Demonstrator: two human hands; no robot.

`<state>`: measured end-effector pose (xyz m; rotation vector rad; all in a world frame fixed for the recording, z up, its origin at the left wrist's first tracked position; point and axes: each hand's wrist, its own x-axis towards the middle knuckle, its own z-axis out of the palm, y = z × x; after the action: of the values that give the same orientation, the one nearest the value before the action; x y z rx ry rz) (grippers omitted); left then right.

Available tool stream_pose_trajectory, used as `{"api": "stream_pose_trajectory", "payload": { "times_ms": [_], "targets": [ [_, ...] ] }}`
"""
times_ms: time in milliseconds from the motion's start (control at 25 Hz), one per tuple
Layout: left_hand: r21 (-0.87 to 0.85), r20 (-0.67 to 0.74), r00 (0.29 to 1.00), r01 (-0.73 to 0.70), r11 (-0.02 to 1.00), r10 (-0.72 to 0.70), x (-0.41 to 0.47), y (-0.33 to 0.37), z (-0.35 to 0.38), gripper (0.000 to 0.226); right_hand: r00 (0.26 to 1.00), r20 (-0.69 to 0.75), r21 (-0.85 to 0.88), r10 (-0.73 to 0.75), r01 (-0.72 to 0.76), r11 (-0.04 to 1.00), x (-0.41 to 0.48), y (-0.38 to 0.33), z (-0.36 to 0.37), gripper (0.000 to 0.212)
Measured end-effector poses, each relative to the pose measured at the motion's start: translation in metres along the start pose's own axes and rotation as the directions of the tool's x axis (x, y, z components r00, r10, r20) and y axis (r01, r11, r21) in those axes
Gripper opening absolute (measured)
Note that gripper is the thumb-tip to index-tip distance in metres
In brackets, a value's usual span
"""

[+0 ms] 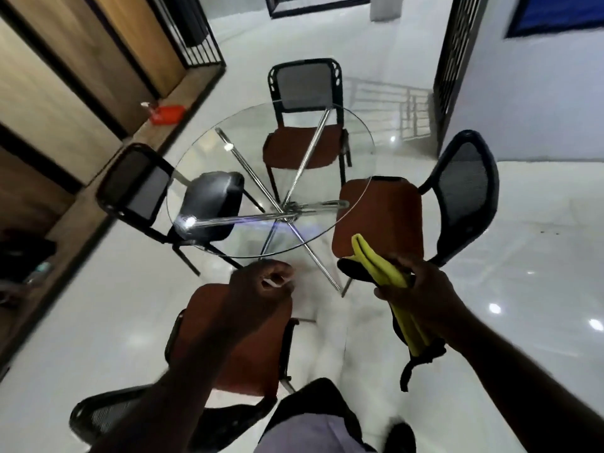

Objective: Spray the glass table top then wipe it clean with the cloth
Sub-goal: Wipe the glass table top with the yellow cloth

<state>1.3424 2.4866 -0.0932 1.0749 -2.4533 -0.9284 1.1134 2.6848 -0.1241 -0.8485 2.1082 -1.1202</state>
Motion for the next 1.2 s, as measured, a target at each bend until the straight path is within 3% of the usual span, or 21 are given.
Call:
{"api": "stream_pose_trajectory", "payload": {
  "times_ms": [240, 440, 600, 720, 880, 1000, 1200],
  "targets": [
    [-0.115, -0.035, 0.976, 0.208, 0.971, -0.213, 0.044, -0.047, 0.029, 0.022, 0.977, 0.213, -0.079, 0.009, 0.008, 0.997, 0.119, -0.007, 0.016, 0.067],
    [-0.158, -0.066, 0.967, 0.233, 0.960, -0.246, 0.135, -0.087, 0.040, 0.028, 0.944, 0.323, -0.167, 0.060, -0.006, 0.986, 0.215, -0.022, 0.037, 0.068],
    [-0.201, -0.033, 0.957, 0.278, 0.939, -0.290, 0.189, -0.127, 0.056, 0.027, 0.902, 0.431, -0.218, 0.002, 0.102, 0.971, 0.281, -0.034, 0.052, 0.069],
    [-0.179, -0.081, 0.923, 0.359, 0.916, -0.377, 0.218, -0.144, 0.073, 0.023, 0.907, 0.410, -0.215, -0.095, 0.197, 0.957, 0.325, -0.031, 0.069, 0.066],
    [-0.087, -0.210, 0.868, 0.442, 0.893, -0.450, 0.266, -0.176, 0.098, 0.019, 0.760, 0.542, -0.364, -0.359, 0.598, 0.714, 0.384, 0.009, 0.111, 0.074],
    [-0.051, -0.324, 0.792, 0.531, 0.846, -0.517, 0.290, -0.202, 0.122, 0.013, 0.720, 0.624, -0.571, -0.304, 0.686, 0.451, 0.420, 0.034, 0.149, 0.081],
    [0.312, -0.308, 0.886, 0.439, 0.843, -0.347, 0.337, -0.259, 0.136, 0.045, 0.501, 0.710, -0.377, -0.495, 0.864, 0.333, 0.454, 0.071, 0.191, 0.070]
  ]
}}
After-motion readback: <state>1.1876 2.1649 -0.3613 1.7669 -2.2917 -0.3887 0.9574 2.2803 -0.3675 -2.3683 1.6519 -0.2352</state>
